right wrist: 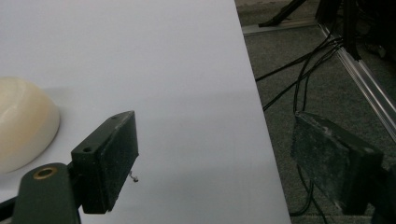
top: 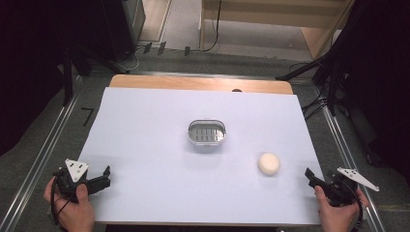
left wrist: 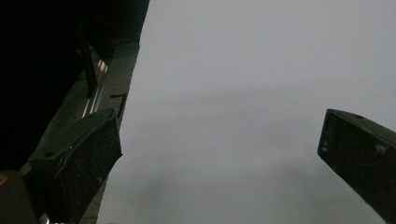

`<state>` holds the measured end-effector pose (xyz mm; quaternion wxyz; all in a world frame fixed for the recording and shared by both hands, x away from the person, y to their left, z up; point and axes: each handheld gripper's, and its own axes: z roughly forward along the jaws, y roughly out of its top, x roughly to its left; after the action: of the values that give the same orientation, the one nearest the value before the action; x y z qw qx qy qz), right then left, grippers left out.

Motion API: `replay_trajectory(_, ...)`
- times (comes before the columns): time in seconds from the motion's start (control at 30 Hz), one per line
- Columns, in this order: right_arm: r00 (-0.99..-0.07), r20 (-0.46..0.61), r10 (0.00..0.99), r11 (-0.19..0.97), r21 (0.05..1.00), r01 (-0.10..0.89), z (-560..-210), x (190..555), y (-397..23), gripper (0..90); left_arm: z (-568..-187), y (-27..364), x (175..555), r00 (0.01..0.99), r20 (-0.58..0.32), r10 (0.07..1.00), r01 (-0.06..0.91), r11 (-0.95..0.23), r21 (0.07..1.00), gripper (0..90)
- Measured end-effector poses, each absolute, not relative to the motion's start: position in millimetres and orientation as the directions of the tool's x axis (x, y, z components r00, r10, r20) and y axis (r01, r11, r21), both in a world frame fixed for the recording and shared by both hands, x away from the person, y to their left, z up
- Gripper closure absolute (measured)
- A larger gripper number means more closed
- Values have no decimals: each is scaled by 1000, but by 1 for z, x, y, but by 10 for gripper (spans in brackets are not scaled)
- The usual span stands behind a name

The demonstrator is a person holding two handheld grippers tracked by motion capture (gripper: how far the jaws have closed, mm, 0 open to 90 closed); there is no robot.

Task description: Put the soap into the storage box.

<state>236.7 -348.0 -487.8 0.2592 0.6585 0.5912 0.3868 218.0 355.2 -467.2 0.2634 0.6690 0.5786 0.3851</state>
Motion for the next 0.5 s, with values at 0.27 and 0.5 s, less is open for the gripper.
replay_trajectory(0.27,16,181,983,-157,805,573,-485,235,-346,202,-467,355,218,36,210,977,570,-192,799,1)
replay_trajectory(0.5,4,161,987,-133,799,586,-483,239,-340,227,-467,355,218,34,215,976,574,-195,795,1)
